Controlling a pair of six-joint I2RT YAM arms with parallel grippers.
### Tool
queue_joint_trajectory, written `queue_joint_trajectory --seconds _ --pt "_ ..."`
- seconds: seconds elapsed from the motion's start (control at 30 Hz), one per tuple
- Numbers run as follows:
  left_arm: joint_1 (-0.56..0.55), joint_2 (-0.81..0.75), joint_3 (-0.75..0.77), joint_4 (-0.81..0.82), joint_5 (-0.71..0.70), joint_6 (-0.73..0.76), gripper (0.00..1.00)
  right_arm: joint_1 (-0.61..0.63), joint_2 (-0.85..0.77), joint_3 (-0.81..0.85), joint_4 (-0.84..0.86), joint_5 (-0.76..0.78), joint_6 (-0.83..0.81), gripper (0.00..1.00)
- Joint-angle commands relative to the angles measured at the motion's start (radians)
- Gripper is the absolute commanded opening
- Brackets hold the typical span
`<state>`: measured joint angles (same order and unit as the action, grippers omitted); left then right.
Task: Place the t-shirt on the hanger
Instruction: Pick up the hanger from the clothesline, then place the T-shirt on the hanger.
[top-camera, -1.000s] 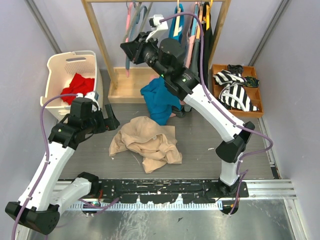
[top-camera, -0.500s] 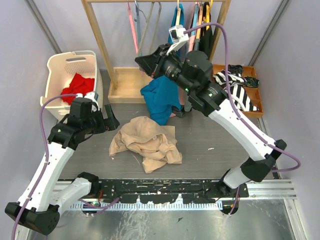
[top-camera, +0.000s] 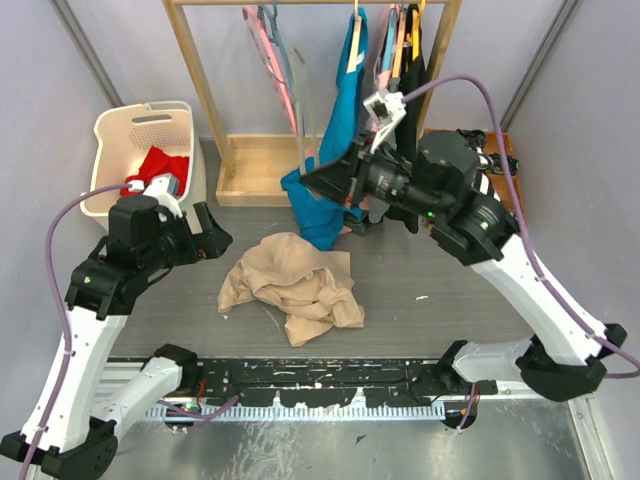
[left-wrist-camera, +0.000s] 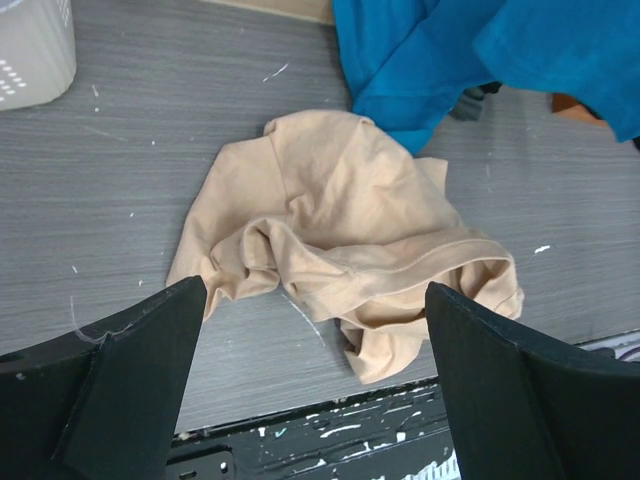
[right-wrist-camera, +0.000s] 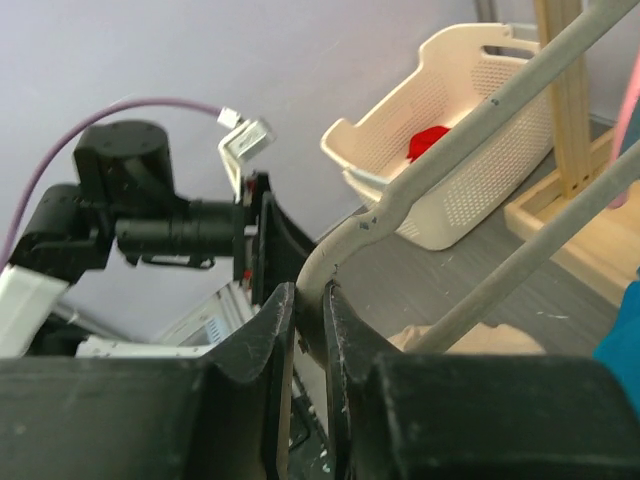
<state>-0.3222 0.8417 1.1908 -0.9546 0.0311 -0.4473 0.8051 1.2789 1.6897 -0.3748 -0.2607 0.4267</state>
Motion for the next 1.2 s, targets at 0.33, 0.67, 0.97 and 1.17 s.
queue_joint_trajectory --seconds 0.33,0.67,0.97,1.17 --pt "0.005 -0.026 0.013 0.054 0.152 -0.04 0.98 -0.001 -0.366 -0.271 -0.045 -0.275 0.179 0.01" --pt "0.005 -0.026 0.01 0.122 0.266 -0.057 0.98 -0.001 -0.498 -0.43 -0.049 -0.402 0.267 0.01" --pt "0.004 -0.123 -0.042 0.194 0.337 0.032 0.98 -0.001 -0.505 -0.532 0.024 -0.49 0.337 0.01" --pt "0.005 -0.183 -0.066 0.26 0.414 0.011 0.98 -0.001 -0.503 -0.554 0.049 -0.471 0.339 0.01"
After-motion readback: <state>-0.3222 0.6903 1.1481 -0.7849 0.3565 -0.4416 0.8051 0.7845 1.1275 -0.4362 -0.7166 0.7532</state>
